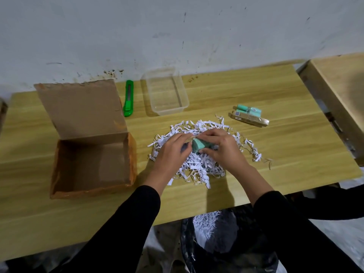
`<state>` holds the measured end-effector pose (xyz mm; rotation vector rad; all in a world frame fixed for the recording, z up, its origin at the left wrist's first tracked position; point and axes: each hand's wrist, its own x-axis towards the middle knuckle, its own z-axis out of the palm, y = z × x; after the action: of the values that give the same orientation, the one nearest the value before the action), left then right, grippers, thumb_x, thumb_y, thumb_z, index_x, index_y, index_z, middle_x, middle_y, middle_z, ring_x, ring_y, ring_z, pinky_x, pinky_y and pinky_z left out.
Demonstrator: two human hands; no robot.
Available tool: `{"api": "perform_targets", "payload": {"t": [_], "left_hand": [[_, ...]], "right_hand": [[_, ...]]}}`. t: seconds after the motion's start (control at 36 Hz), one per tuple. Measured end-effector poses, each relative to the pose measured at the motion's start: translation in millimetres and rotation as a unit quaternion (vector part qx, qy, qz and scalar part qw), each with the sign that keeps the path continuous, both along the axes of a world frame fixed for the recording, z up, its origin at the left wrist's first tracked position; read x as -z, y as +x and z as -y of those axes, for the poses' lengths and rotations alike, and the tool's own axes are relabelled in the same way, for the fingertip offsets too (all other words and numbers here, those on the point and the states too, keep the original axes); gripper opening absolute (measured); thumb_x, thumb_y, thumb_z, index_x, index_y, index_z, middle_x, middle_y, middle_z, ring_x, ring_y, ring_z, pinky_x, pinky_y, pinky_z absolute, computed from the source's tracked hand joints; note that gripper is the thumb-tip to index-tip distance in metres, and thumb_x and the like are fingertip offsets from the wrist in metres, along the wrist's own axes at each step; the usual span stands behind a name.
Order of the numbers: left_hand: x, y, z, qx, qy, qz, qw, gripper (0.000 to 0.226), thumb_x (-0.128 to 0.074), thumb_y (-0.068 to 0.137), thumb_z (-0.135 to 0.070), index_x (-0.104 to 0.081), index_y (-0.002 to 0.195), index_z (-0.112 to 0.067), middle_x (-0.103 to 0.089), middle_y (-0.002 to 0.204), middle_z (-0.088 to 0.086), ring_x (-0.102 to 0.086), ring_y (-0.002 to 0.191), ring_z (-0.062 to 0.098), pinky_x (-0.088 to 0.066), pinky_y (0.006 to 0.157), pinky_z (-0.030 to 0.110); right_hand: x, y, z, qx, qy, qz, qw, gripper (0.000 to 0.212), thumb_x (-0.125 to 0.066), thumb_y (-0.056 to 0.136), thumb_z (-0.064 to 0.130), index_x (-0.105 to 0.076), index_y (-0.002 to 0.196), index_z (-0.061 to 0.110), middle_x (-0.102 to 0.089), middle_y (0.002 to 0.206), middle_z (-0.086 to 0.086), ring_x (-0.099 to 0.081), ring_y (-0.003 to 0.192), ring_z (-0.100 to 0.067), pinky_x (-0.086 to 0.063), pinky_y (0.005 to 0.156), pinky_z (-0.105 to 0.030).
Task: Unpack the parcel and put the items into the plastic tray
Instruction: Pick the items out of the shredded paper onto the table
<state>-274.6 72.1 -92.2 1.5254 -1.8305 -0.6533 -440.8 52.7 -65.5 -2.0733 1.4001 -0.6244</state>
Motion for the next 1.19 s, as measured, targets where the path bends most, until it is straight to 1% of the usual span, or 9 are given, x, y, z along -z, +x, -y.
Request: {"api": "perform_targets", "payload": {"t": [0.19,0.33,0.56,0.69,0.75,0.89,1.0,1.11,1.19], "left_hand": [[-2.3,-0.4,0.6,-0.011,-0.007,-0.027,1.0,0.024,-0.059,0.086,-0.009,-0.067,0.108,-0.009,-0.067,0.103,0.005,-0.062,0.089,0.018,-0.051,0.081,0.03],[0.6,-2.3,-0.2,-0.054,0.007,-0.072,0.996,0.023,-0.063,0.082,-0.01,-0.07,0.104,-0.01,-0.068,0.101,0.002,-0.062,0.091,0.013,-0.049,0.081,0.022],[-0.4,-6.1,1.6,-0.074,0.032,-0.129,0.988,0.022,-0.06,0.08,-0.002,-0.072,0.097,-0.007,-0.069,0.091,0.002,-0.06,0.077,0.006,-0.047,0.071,0.011],[-0.9,-6.4,2.9,-0.075,0.051,-0.143,0.985,0.018,-0.064,0.082,-0.007,-0.072,0.098,-0.006,-0.068,0.088,0.002,-0.056,0.074,0.001,-0.042,0.068,0.004],[-0.2,-5.5,3.3,-0.078,0.048,-0.141,0.986,0.017,-0.066,0.081,-0.008,-0.072,0.097,-0.006,-0.069,0.088,0.003,-0.059,0.075,0.007,-0.044,0.068,0.007],[0.9,-2.6,1.6,-0.135,0.047,-0.167,0.976,0.013,-0.065,0.082,-0.008,-0.073,0.092,-0.007,-0.068,0.079,0.0,-0.066,0.074,0.019,-0.056,0.071,0.033],[-0.2,1.2,-0.9,-0.191,0.035,-0.182,0.964,0.012,-0.062,0.083,-0.005,-0.073,0.087,-0.005,-0.068,0.074,0.003,-0.065,0.07,0.02,-0.055,0.068,0.034],[0.0,2.3,-7.5,-0.134,0.03,-0.11,0.984,0.018,-0.059,0.086,-0.004,-0.069,0.1,-0.004,-0.071,0.097,0.009,-0.064,0.089,0.018,-0.046,0.081,0.019],[2.7,-0.6,-13.2,-0.106,0.059,-0.055,0.991,0.03,-0.055,0.091,-0.013,-0.059,0.12,-0.008,-0.06,0.125,0.007,-0.053,0.117,0.018,-0.034,0.097,0.016]], "right_hand": [[0.2,-1.9,0.0,0.002,-0.002,-0.018,1.0,0.044,-0.079,0.066,0.007,-0.067,0.109,0.006,-0.066,0.108,-0.012,-0.054,0.103,-0.032,-0.04,0.089,-0.031],[-1.5,-1.9,-0.5,-0.01,-0.01,-0.031,0.999,0.044,-0.078,0.067,0.005,-0.066,0.109,0.005,-0.066,0.108,-0.014,-0.054,0.103,-0.034,-0.041,0.089,-0.035],[-0.8,-1.8,0.0,-0.019,-0.01,-0.05,0.999,0.043,-0.077,0.068,0.004,-0.067,0.109,0.003,-0.066,0.108,-0.015,-0.054,0.103,-0.035,-0.041,0.09,-0.037],[-1.4,-2.0,-0.3,-0.022,-0.013,-0.05,0.998,0.042,-0.077,0.067,0.004,-0.066,0.108,0.003,-0.066,0.107,-0.017,-0.055,0.102,-0.036,-0.04,0.088,-0.036],[-1.4,-2.2,-0.4,-0.024,-0.013,-0.052,0.998,0.043,-0.077,0.068,0.004,-0.066,0.109,0.004,-0.066,0.107,-0.016,-0.054,0.103,-0.035,-0.04,0.09,-0.037],[-1.7,-2.8,-0.7,-0.023,-0.011,-0.053,0.998,0.043,-0.077,0.068,0.006,-0.066,0.11,0.005,-0.066,0.109,-0.014,-0.054,0.104,-0.034,-0.042,0.09,-0.038],[-3.3,-8.3,-1.6,0.004,0.001,-0.024,1.0,0.042,-0.078,0.067,0.006,-0.067,0.108,0.005,-0.066,0.108,-0.013,-0.054,0.103,-0.03,-0.046,0.089,-0.035],[-9.4,-14.0,-1.9,0.061,0.042,0.061,0.995,0.044,-0.077,0.069,0.009,-0.065,0.111,0.01,-0.063,0.101,0.002,-0.055,0.089,-0.006,-0.045,0.076,-0.003],[-16.2,-13.7,-2.6,0.122,0.068,0.168,0.976,0.044,-0.076,0.07,0.015,-0.062,0.111,0.021,-0.06,0.098,0.015,-0.058,0.087,0.008,-0.049,0.078,-0.006]]}}
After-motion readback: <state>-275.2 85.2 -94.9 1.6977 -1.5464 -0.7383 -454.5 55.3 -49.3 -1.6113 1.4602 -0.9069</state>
